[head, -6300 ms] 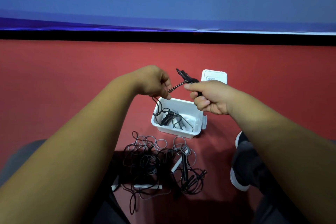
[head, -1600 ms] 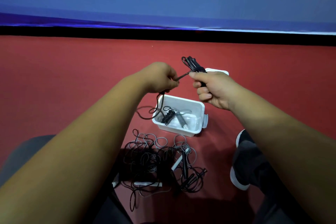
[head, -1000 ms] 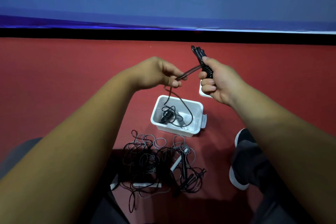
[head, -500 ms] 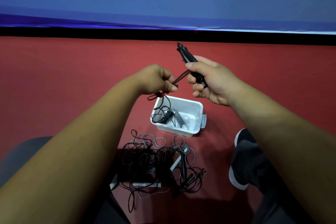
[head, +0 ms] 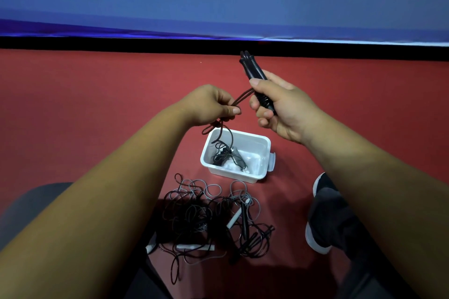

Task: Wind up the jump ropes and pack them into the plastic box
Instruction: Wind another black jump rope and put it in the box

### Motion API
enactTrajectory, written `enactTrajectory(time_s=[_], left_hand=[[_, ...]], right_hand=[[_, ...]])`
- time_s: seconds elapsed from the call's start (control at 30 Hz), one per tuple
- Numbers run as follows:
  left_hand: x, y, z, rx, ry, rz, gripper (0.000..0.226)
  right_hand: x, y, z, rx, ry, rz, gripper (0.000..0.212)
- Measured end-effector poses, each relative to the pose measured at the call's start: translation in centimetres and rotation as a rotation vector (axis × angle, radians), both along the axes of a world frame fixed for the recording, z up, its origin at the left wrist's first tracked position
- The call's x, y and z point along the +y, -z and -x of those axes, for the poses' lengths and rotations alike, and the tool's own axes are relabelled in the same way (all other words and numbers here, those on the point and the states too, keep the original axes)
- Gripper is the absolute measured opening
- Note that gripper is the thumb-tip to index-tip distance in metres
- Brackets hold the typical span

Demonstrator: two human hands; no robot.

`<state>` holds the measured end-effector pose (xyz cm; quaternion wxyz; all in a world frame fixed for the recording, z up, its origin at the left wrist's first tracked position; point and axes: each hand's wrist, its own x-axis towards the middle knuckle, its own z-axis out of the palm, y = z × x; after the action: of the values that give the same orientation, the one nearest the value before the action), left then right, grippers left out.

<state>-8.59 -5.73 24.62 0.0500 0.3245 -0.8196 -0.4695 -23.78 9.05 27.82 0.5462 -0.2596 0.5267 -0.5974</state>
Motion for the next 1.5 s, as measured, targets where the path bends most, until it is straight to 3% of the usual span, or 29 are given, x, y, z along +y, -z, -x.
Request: enactTrajectory(time_s=[0.17,0.37,0.67,0.77,0.87,1.07,1.17,1.3,1.5], left_hand=[[-0.2,0.4,-0.4,-0.012,-0.017,-0.023,0.020],[-0.1,0.9,-0.5,-0.042,0.007,-0.079,0.018],[-0.4,1.3,-0.3,0.046,-0.071,-0.172,0.013],[-0.4,1.2,-0.1,0.081,-0.108,-0.170,0.010],[-0.6,1.2,-0.3,0.099,-0.115,-0.200,0.011],[-0.2,-0.5,-0.9,0.238,-0.049,-0.299,0.018],[0.1,-1.2,-1.0,0.277,0.002,-0.368,0.016],[0.2,-1.8,-0.6,0.285,0.026,-0.317,0.017],[0.2,-3.1,-0.5,0.234,0.071,-0.108,0.017]], right_hand=[[0.0,0.1,0.0,0.075,-0.135,0.028,0.035],[-0.4,0.1,0.9,0.303,-0.133,0.001,0.020],[-0.4,0.7,1.6,0.117,-0.071,-0.019,0.023],[-0.3,0.7,1.3,0.033,-0.145,-0.021,0.029],[0.0,0.5,0.9,0.009,-0.242,-0.037,0.022],[1.4,0.8,0.5,-0.039,-0.643,-0.165,0.028],[1.6,1.2,0.3,-0.019,-0.743,-0.260,0.040],[1.5,1.6,0.3,0.035,-0.768,-0.341,0.019],[1.2,2.3,1.2,0.129,-0.633,-0.415,0.012]])
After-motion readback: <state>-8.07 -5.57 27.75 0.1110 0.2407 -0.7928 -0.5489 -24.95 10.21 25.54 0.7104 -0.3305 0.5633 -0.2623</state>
